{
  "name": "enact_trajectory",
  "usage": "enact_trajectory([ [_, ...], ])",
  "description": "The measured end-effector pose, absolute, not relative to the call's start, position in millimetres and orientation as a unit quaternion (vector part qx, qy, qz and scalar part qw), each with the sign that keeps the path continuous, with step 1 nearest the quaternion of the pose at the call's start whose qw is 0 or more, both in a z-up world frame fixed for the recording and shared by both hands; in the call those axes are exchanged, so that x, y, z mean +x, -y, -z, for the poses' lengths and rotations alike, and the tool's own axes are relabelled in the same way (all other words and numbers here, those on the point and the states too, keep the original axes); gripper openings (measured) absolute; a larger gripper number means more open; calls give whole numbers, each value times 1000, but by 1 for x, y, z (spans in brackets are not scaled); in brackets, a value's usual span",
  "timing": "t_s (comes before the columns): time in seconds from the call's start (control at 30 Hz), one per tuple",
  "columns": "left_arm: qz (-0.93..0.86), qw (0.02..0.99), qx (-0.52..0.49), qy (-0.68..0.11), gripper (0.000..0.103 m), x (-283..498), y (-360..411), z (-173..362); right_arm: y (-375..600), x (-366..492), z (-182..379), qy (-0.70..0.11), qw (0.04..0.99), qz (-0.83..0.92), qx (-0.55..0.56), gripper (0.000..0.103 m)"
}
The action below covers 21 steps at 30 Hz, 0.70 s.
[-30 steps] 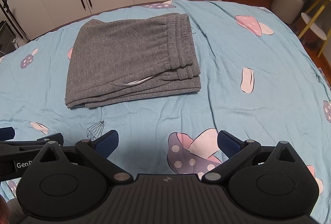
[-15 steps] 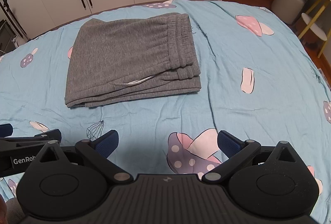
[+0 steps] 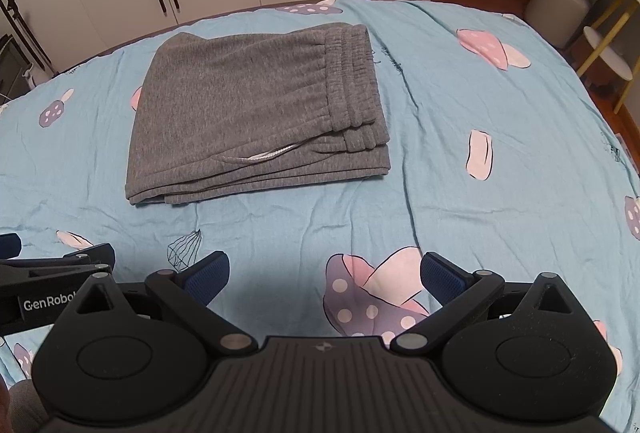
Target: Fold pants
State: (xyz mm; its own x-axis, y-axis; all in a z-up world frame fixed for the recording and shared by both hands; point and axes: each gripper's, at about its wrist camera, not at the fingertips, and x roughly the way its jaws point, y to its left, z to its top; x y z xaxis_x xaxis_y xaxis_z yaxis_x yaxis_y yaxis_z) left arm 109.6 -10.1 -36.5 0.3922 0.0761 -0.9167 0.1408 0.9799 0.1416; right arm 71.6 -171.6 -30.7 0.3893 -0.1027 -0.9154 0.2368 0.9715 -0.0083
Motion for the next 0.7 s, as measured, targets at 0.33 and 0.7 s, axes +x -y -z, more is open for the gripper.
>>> enact_trajectory([
  [0.33,21,832,103,-544,102,109,12,36,171,71,31,-543,831,102,62,102],
  [0.7,33,841,115,-527,102,104,16,34,174,70,34,-544,830,102,66,102],
])
